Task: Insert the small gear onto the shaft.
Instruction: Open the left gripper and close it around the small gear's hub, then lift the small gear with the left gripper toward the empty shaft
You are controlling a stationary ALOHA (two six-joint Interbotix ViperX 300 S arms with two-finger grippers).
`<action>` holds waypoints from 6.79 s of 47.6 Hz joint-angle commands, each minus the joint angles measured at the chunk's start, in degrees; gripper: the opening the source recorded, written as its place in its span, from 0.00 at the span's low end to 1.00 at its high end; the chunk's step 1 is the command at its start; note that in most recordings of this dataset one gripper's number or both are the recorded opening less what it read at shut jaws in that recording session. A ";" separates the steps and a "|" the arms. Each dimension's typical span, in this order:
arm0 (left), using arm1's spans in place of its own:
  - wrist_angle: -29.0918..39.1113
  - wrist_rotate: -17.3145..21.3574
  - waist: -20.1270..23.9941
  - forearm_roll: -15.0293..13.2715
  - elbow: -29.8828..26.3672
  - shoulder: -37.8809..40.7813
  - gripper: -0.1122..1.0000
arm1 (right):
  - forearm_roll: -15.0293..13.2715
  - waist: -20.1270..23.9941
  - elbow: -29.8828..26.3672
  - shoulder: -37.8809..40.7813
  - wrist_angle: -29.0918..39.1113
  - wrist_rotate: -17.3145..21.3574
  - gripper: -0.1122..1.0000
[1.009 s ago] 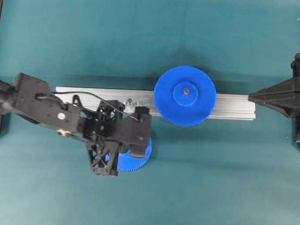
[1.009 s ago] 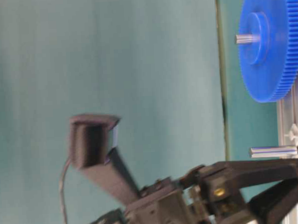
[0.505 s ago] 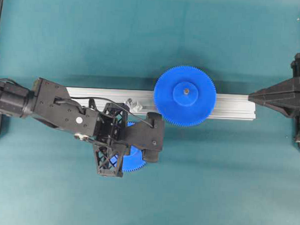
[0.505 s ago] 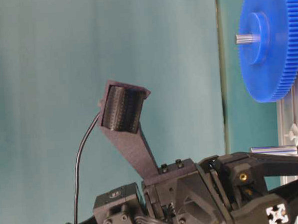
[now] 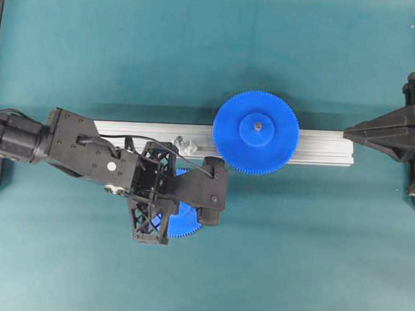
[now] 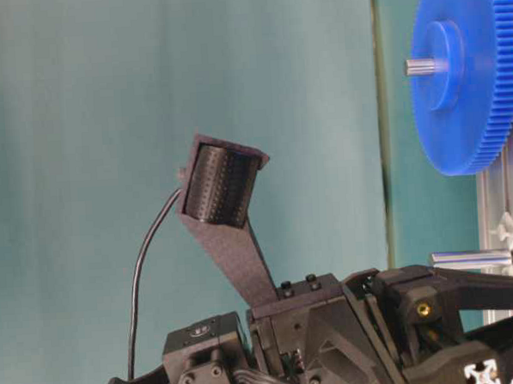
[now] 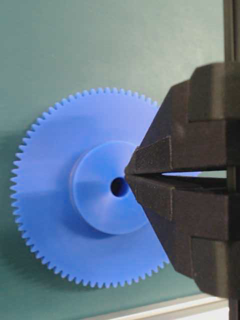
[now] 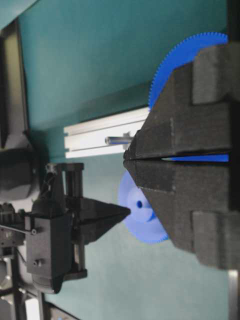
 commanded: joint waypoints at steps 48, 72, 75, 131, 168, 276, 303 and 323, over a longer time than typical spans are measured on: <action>-2.11 -0.70 0.18 0.26 -1.76 -0.09 0.93 | 0.09 -0.09 -0.35 -0.62 -0.09 0.70 0.09; -1.93 -0.70 1.14 0.18 -1.93 0.53 0.93 | 0.09 -0.09 0.09 -1.23 0.44 0.70 0.09; -1.85 -0.62 1.23 0.26 -1.93 0.62 0.93 | 0.09 -0.18 0.18 -1.23 0.53 0.70 0.09; -2.20 -0.53 0.88 0.26 -1.93 3.08 0.93 | 0.18 -0.18 0.26 -1.23 0.53 0.79 0.09; -3.87 -0.88 0.97 0.26 0.26 4.57 0.93 | 0.09 -0.18 0.53 -1.23 0.53 3.08 0.09; 4.48 2.29 1.49 0.26 -7.12 0.18 0.72 | 0.00 -0.18 0.53 -2.20 0.79 2.99 0.09; 13.45 8.53 5.80 0.26 -10.63 -6.42 0.72 | 0.00 -0.18 0.44 -2.37 0.97 2.99 0.09; 18.90 13.62 8.61 0.26 -13.62 -6.06 0.72 | 0.00 -0.18 0.44 -2.37 0.97 2.99 0.09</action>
